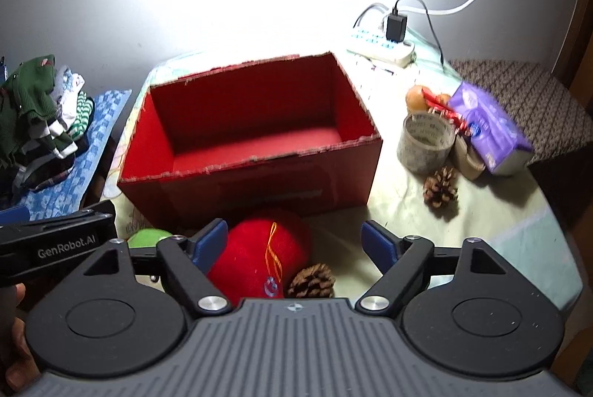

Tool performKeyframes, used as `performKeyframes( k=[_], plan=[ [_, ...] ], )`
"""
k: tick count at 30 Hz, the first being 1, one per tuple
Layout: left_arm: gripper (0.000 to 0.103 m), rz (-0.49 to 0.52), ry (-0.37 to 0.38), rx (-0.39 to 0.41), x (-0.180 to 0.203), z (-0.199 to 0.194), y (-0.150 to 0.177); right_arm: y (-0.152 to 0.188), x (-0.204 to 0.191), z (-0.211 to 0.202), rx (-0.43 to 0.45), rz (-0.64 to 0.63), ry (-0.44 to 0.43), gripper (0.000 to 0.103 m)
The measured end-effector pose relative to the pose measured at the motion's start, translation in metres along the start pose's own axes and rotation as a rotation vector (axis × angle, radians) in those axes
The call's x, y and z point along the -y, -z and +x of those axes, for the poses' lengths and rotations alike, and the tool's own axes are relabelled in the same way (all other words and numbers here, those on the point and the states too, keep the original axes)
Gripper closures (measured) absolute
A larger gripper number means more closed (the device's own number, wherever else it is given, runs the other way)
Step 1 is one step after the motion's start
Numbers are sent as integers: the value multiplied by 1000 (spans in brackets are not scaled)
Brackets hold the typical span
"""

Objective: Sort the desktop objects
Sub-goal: 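Move the right gripper toward the green plush toy beside the red box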

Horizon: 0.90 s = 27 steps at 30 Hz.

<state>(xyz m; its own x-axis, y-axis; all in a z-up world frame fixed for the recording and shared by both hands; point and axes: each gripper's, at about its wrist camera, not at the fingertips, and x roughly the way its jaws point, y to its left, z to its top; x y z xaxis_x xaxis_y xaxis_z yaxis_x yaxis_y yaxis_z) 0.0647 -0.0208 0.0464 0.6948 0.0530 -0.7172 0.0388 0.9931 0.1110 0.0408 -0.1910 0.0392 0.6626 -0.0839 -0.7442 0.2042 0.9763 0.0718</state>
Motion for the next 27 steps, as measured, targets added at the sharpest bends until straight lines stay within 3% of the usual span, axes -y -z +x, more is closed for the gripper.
performKeyframes(
  k=[6, 27],
  plan=[
    [0, -2, 37, -49, 4, 14, 1, -1, 0, 4, 19, -3, -1, 14],
    [0, 15, 66, -49, 7, 30, -5, 4, -1, 24, 2, 19, -6, 15]
  ],
)
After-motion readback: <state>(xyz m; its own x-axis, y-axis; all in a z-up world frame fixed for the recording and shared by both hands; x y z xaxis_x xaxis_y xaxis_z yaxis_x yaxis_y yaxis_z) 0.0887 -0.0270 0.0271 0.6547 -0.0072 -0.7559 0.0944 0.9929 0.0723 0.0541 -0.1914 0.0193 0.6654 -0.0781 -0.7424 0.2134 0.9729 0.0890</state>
